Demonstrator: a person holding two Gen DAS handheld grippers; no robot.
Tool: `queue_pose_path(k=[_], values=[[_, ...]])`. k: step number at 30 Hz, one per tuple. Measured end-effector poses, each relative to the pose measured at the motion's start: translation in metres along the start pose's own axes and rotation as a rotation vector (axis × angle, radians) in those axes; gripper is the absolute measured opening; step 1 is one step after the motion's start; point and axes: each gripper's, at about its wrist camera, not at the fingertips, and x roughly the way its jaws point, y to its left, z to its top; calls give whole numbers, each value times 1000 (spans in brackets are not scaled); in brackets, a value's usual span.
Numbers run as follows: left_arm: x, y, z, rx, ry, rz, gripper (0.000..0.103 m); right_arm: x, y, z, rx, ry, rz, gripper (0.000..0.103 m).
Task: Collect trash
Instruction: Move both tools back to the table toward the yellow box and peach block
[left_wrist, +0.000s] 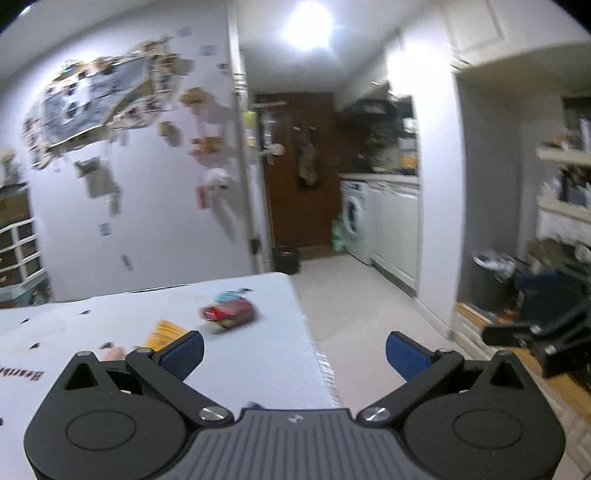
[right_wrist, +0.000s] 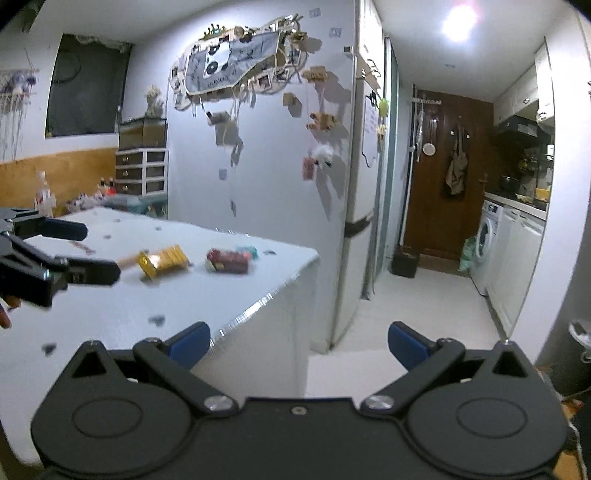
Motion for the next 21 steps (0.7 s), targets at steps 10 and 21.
queue_pose_path(k=[10,21], values=[[49,109,6,-95,-21,218,103,70,45,20,37,-18,32,103],[135,204,-11,-191,40,322,103,122,88,56,50,-30,53,103]])
